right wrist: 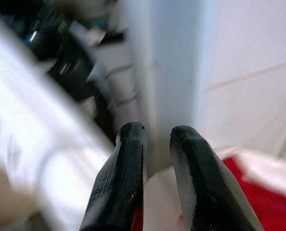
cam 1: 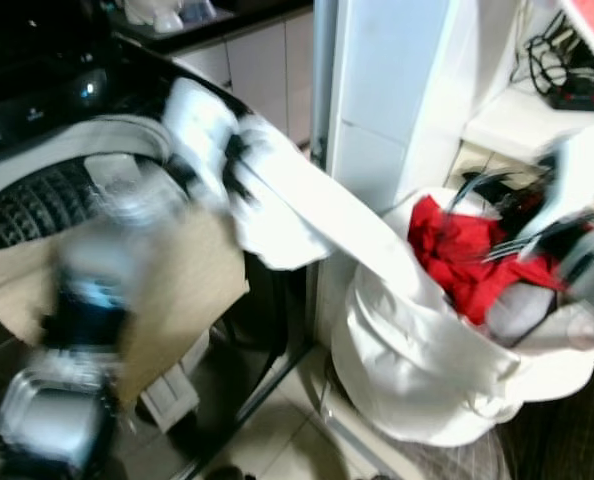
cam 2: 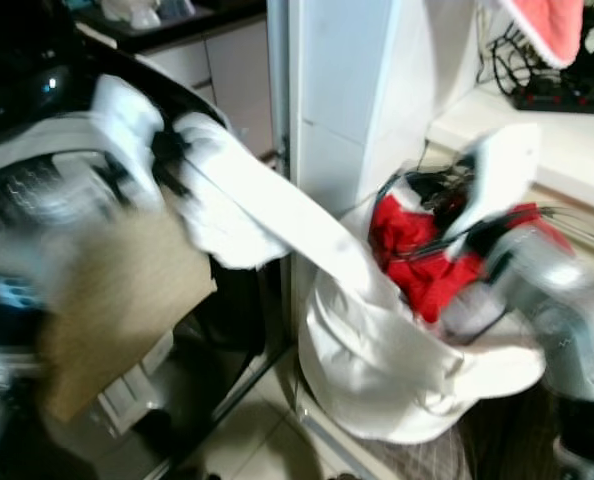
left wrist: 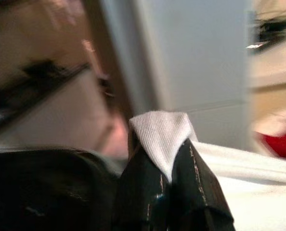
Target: Clothes washing
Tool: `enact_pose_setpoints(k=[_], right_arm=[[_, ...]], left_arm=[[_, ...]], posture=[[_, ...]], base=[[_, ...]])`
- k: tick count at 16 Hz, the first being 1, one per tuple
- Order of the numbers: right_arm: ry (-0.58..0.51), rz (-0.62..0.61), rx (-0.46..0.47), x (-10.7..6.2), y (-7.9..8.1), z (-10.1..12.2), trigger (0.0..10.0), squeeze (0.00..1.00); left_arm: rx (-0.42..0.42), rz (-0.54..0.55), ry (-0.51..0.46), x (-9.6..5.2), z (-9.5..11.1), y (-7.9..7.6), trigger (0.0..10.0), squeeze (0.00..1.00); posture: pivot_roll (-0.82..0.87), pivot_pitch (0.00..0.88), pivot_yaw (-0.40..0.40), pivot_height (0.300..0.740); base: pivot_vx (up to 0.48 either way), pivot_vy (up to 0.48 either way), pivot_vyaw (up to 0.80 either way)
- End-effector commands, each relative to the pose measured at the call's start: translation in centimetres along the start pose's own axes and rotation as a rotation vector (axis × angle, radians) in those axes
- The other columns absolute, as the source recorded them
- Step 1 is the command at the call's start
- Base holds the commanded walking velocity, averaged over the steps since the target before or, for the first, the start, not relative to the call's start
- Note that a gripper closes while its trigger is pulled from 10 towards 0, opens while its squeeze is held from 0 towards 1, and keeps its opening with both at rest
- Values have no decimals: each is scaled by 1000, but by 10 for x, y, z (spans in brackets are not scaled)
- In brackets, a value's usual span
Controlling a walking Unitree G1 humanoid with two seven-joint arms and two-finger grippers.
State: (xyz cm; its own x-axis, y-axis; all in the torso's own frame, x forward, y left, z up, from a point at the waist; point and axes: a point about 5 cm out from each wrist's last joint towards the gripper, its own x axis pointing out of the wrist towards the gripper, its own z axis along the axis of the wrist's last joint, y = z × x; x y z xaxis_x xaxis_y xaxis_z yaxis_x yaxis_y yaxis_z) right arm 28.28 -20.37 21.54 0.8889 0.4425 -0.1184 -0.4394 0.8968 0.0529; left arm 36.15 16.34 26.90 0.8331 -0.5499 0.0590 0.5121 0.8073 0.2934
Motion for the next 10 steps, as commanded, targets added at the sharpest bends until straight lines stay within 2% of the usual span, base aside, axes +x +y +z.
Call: enact_pose_setpoints(k=[1,2,3,4,5,7,8,9,10], right_arm=[[-18,66,-55,4,15,6,10000,0],[-23,83,-72,7,20,6,10000,0],[-23,83,-72,7,20,6,10000,0],[-45,86,-94,10,22,9,10000,0],[-53,83,-103,10,21,10,10000,0],[-61,72,-100,8,21,10,10000,0],[-61,70,-103,7,22,8,10000,0],[-55,73,-107,7,25,5,10000,0],[-44,86,-111,6,28,2,10000,0]], left_arm=[[124,122,-58,0,32,31,0,0],[261,262,-109,1,65,59,0,0],[261,262,-109,1,65,59,0,0],[579,614,-278,-20,154,105,0,0],[688,729,-328,-33,184,115,0,0],[782,794,-288,-42,202,123,0,0],[792,792,-251,-40,199,126,0,0],[771,781,-161,-36,180,131,0,0],[705,741,-75,-30,157,134,0,0]], posture=[[-67,0,37,740],[-67,0,40,740],[-67,0,40,740],[-67,0,45,740],[-67,0,49,740],[-69,0,59,740],[-71,0,62,740],[-74,0,67,740],[-75,0,66,740]], base=[[0,0,0],[0,0,0],[0,0,0],[0,0,0],[0,0,0],[0,0,0],[0,0,0],[0,0,0],[0,0,0]])
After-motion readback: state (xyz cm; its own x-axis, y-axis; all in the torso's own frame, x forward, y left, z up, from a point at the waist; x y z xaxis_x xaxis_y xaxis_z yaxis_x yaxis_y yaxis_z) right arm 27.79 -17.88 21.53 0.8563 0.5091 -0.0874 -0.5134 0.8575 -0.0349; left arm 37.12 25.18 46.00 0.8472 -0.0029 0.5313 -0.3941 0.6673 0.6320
